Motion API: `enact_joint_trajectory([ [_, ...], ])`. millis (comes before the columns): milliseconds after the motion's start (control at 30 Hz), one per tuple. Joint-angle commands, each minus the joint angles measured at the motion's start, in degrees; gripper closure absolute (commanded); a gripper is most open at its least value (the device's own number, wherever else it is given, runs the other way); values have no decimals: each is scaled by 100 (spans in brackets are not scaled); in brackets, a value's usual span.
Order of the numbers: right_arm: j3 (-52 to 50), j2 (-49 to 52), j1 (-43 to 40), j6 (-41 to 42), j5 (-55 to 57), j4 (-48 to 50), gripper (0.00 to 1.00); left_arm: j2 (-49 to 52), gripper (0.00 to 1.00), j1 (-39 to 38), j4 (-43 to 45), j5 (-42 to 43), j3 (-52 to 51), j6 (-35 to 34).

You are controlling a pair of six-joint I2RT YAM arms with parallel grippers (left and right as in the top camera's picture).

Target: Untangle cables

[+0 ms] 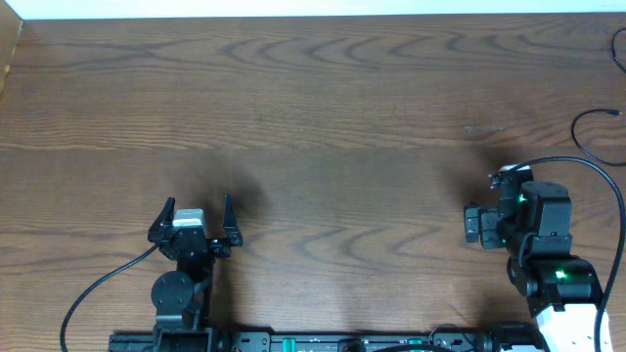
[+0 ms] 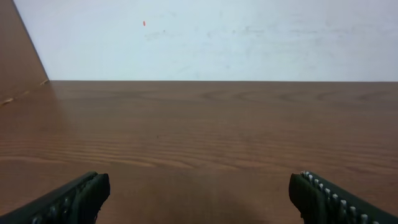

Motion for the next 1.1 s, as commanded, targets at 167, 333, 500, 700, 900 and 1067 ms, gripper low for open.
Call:
enact_joint_trajectory([
  [167,0,-11,-33,-35,66,-4,1,-35,2,24,-293,-76,-61,55],
  [333,0,-11,-33,-35,66,-4,1,-35,2,24,-293,-76,-61,55],
  [500,0,-11,-33,-35,66,-4,1,-35,2,24,-293,-76,-61,55],
  [700,0,-37,-17,-39,284,4,1,-35,2,24,-293,-79,-61,55],
  [900,-181,-304,-11,-35,409,199,1,-35,2,24,-293,-79,-61,55],
  [1067,-1318,-1342,-11,31,227,1521,1,-35,2,24,-293,-76,-61,55],
])
